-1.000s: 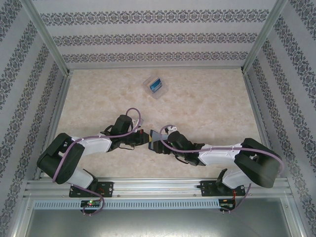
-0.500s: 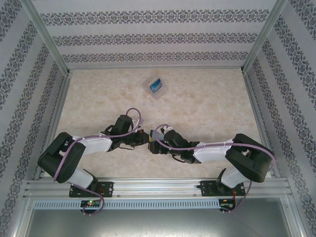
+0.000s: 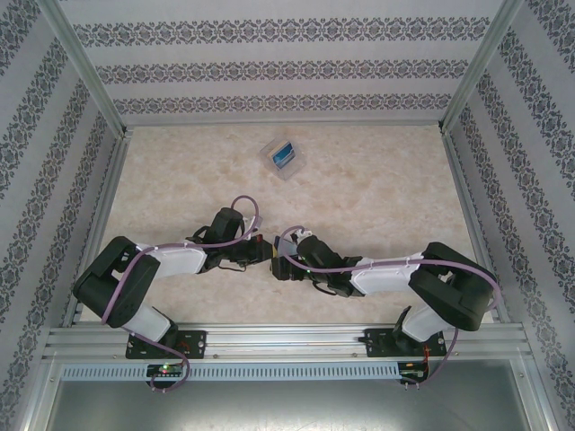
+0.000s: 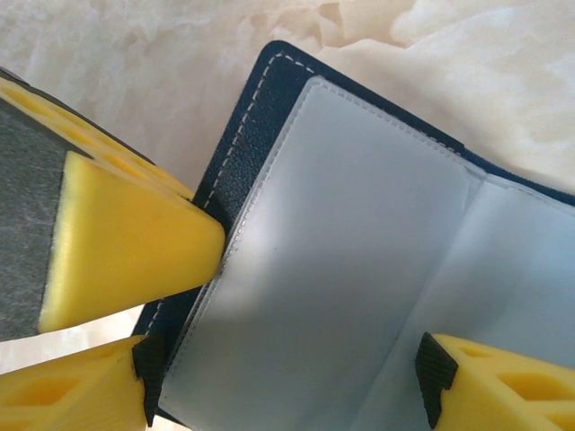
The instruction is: Put the credit cards into the card holder
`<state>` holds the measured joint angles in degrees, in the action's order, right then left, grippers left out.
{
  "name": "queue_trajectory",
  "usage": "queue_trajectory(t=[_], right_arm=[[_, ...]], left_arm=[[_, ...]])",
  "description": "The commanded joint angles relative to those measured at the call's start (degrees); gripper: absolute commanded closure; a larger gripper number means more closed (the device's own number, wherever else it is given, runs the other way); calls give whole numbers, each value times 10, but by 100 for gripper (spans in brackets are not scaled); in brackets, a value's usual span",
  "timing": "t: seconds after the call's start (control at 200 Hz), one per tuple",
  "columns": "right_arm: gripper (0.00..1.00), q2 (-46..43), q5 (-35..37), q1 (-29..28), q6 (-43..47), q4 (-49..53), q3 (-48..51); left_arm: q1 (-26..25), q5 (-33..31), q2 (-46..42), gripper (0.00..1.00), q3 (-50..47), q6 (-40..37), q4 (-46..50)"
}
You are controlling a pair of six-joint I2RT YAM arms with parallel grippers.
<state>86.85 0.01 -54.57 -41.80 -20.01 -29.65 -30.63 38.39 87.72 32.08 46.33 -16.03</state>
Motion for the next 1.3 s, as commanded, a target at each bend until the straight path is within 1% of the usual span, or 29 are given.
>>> queue_trajectory(t=[0.0,0.1,0.255,0.48,0.575,0.625,0.64,0.699,0.729,0.769,0.839,0.934,1.014,1.104,1.204,1.264,1.299], right_arm=[[26,7,34,-9,6,43,-12],[30,-2,52,-9,1,54,-7],[37,-27,62,-9,-2,59,0],[38,-53,68,-9,6,66,7],[47,-52,67,-9,7,66,8],[53,-50,66,-9,7,65,9],[55,-50,65,-9,6,66,9],[58,-48,67,-9,3,66,10],[59,-48,68,-8,1,66,12],[60,-48,70,-8,-2,66,14],[61,-52,74,-8,-6,66,18],[62,-59,76,-8,-8,66,23],[63,-65,74,-8,-5,58,28],[63,-72,66,-8,0,45,33],[62,-78,51,-8,9,31,35],[61,-81,43,-8,14,25,35],[63,-83,39,-8,18,22,35]], left_arm=[[3,5,2,100,12,8,-3],[2,5,0,100,9,6,-3],[4,1,-2,100,0,6,-3],[3,-1,0,100,-4,8,-10],[4,-1,0,100,-3,10,-11],[4,-2,0,100,-3,10,-10],[4,-2,1,99,-2,10,-11],[3,1,0,85,-2,10,-11],[3,2,-1,80,-2,10,-11],[4,2,-1,75,-2,10,-12],[4,2,-6,62,-2,11,-14],[3,5,-8,47,2,10,-16],[4,14,-2,44,9,9,-18],[4,25,9,44,15,10,-21],[3,32,20,46,16,12,-32],[2,34,23,50,14,14,-36],[3,34,24,52,14,15,-39]])
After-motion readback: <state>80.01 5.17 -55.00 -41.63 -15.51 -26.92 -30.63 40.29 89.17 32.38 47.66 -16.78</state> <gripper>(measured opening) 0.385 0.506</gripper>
